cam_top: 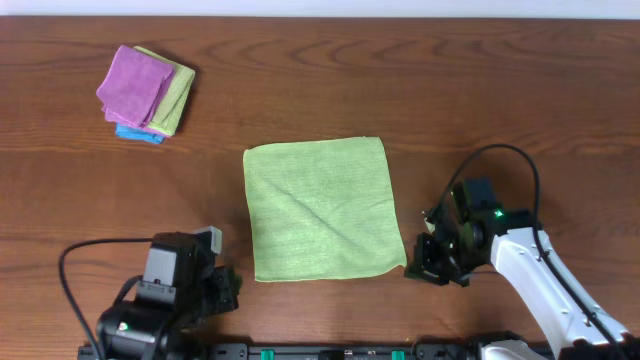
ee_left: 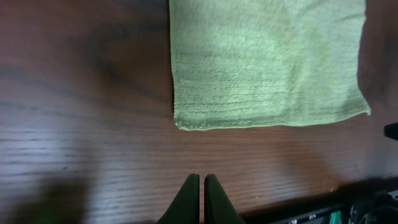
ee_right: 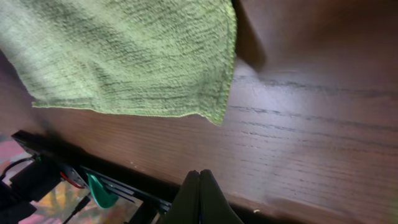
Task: Fold the cloth
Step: 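Grasp the cloth's near-left and near-right corners with both grippers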
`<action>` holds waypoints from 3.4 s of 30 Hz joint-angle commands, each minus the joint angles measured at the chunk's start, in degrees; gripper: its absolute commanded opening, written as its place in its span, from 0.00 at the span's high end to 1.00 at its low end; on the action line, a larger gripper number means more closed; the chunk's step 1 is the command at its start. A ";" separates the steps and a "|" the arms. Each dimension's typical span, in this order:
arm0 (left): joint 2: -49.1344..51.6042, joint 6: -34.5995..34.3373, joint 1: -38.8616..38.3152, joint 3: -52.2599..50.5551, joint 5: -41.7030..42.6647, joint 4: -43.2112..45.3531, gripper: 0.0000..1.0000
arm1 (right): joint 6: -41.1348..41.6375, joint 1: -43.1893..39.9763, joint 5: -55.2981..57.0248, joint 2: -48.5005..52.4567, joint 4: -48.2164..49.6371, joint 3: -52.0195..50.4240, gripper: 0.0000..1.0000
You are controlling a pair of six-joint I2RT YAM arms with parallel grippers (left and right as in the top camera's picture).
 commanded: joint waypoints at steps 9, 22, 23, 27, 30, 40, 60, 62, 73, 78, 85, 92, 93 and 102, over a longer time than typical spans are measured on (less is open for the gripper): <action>-0.33 -1.68 0.13 -8.61 2.19 5.57 0.71 | 1.49 -0.52 -0.87 -0.37 2.43 -0.11 0.76; 8.76 -5.33 0.13 -10.38 4.28 15.80 0.43 | 4.31 -0.55 -0.39 -0.37 5.84 -0.11 0.63; 10.08 -5.53 0.13 -10.38 4.28 16.44 0.43 | 4.52 -0.55 -0.42 -0.37 6.05 -0.11 0.63; 14.91 -5.53 0.13 -10.38 5.70 18.36 0.46 | 4.90 -0.55 -0.42 -0.37 6.84 -0.11 0.64; 17.94 -5.51 0.13 -10.38 8.17 20.04 0.48 | 5.66 -0.55 -0.42 -0.35 7.72 -0.09 0.67; 22.80 -7.67 0.13 -10.38 9.18 22.69 0.55 | 5.99 -0.52 -0.44 3.52 10.03 -0.11 0.70; 26.27 -9.14 0.13 -10.38 9.22 25.18 0.82 | 5.97 -0.52 -0.46 8.24 11.54 -0.09 0.66; 26.43 -9.14 0.13 -10.38 9.20 25.20 0.84 | 5.88 -0.50 -0.35 8.24 10.32 -0.09 0.66; 26.47 -9.14 0.13 -10.38 9.20 25.20 0.88 | 6.86 -0.52 7.63 8.26 8.70 -0.09 0.66; 26.47 -9.14 0.13 -10.38 9.20 25.22 0.89 | 6.86 -0.46 7.93 8.35 9.42 -0.11 0.64; 26.47 -9.18 0.13 -10.38 9.20 25.20 0.94 | 6.84 -0.42 5.22 10.93 11.17 -0.11 0.65; 26.47 -9.38 0.13 -10.38 9.18 25.22 0.94 | 6.82 -0.35 0.52 14.69 12.94 -0.11 0.69; 26.47 -9.38 0.13 -10.38 9.18 25.22 0.94 | 6.84 -0.37 -0.35 14.75 13.33 -0.11 0.69; 26.47 -9.57 0.13 -10.38 9.18 25.22 0.94 | 6.80 -0.37 -3.48 14.75 13.03 -0.09 0.83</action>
